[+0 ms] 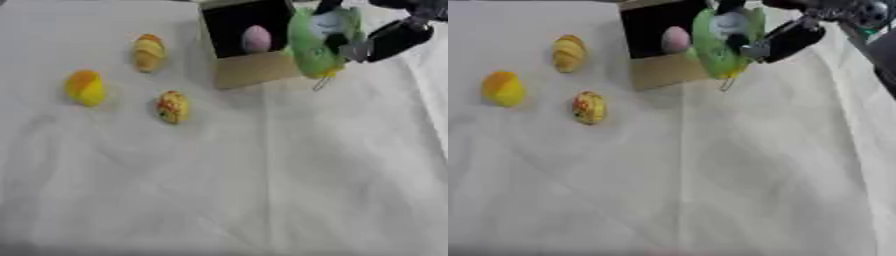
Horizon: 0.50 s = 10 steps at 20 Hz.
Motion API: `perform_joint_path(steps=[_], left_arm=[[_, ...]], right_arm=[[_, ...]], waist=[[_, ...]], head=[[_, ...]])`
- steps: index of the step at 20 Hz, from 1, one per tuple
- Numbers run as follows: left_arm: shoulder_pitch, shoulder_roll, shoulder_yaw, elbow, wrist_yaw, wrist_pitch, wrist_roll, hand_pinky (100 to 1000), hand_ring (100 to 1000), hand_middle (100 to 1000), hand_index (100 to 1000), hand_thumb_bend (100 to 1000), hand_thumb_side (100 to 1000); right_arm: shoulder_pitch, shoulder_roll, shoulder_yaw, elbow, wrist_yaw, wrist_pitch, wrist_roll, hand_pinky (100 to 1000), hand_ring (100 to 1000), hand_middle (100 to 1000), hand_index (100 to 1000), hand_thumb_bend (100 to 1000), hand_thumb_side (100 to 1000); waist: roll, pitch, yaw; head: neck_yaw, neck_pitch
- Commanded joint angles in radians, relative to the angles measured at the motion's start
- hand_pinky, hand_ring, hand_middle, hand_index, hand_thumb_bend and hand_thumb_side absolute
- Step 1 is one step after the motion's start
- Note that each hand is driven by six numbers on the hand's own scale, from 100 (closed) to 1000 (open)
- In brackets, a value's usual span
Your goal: Pick up objects on the table and place them in the box.
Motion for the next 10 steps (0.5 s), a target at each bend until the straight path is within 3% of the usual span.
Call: perform_joint_path(steps=[1,10], left_arm=[[-0.005,0.027,0.005,-0.013,-0.001,-0.003,0.000,854,610,627,795,235,768],[-0.019,0.034,-0.005,-0.012,0.003,-0.005,-0.009,853,609,627,794,232,766]], right_arm=[[-0.070,0.043,-0.028,0.067,0.049,0.001,-0.012,846,647,450,587,132,100],[-0.216,0.262,-0.093,0.297,0.191,0.115,0.035,849,656,465,609,120,100]], waist=[[0.000,-0.015,0.004],[0.006,-0.005,0.040]], head=[[-0.002,-0.006],[-0.023,-0.017]])
